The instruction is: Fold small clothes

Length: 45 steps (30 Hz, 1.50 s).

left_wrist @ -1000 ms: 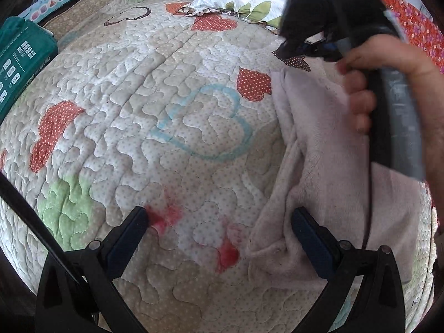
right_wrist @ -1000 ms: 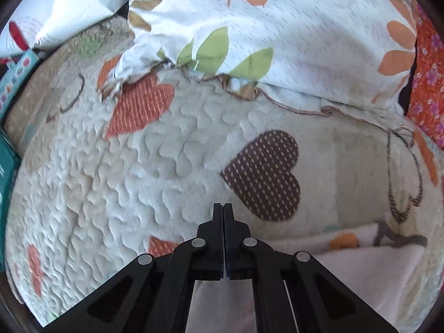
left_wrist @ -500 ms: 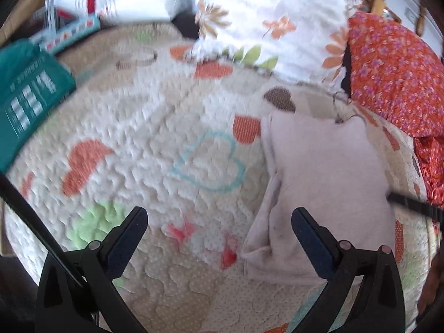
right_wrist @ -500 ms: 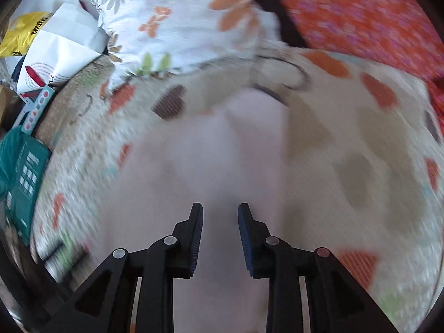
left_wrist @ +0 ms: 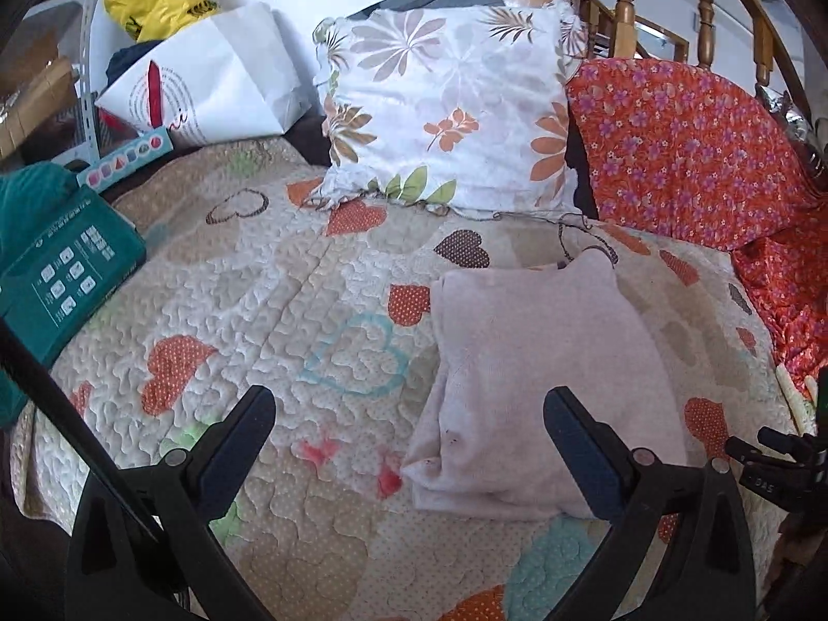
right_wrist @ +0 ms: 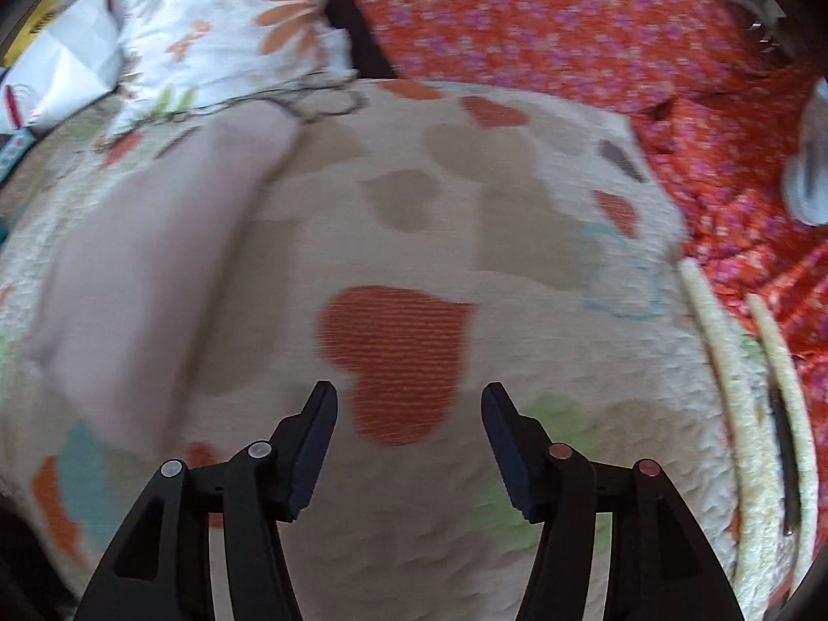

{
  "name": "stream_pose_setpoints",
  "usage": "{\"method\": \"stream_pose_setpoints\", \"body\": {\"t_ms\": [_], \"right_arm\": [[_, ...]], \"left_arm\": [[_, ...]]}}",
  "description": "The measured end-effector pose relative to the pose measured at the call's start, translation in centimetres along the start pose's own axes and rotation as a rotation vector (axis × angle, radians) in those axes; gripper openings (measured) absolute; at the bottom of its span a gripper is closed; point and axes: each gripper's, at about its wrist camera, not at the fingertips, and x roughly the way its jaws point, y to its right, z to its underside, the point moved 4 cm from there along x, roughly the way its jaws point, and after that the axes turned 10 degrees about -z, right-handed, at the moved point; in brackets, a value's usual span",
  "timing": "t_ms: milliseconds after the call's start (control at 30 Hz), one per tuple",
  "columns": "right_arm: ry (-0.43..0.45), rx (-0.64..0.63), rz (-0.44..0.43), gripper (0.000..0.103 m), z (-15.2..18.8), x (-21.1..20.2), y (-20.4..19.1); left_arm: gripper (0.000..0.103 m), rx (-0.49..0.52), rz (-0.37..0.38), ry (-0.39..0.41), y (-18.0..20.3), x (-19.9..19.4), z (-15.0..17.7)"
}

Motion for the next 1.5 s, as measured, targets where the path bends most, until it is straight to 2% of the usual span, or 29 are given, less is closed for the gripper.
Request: {"method": "stream_pose_setpoints", "body": {"t_ms": [100, 133, 167, 233, 400, 800, 1333, 1500], "right_arm": [[-0.008, 0.005, 0.056, 0.066, 0.4, 1.6, 2.3], [-0.010, 0.016, 0.053, 0.070, 0.5, 1.9, 2.9], [-0.001, 0.036, 0.040, 0.078, 0.4, 2.0, 3.5], [0.019, 0.088, 0.020, 0.086, 0.4, 2.1, 4.8], [0.018, 0.212, -0.047, 0.102, 0.3, 3.8, 8.4], [0.094, 0.200, -0.026, 0.103, 0.6, 4.0, 8.9], [0.088, 0.209, -0.029, 0.103, 0.7, 4.0, 8.8], [0.089, 0.207, -0.031, 0.103, 0.7, 4.0, 8.8]], "left_arm": [[0.103, -0.025, -0.010, -0.033, -0.4, 0.8, 0.0], [0.103, -0.028, -0.014, -0.039, -0.5, 1.0, -0.1], [0.103, -0.029, -0.018, -0.042, -0.5, 1.1, 0.0], [0.103, -0.029, -0.031, -0.047, -0.6, 1.4, 0.0], [0.103, -0.024, -0.049, -0.066, -0.6, 2.0, 0.2], [0.103, -0.006, -0.059, -0.085, -0.1, 2.8, 0.3], [0.103, 0.032, -0.108, -0.085, 0.4, 3.5, 1.1], [0.103, 0.010, -0.105, -0.045, -0.1, 2.7, 0.5]]}}
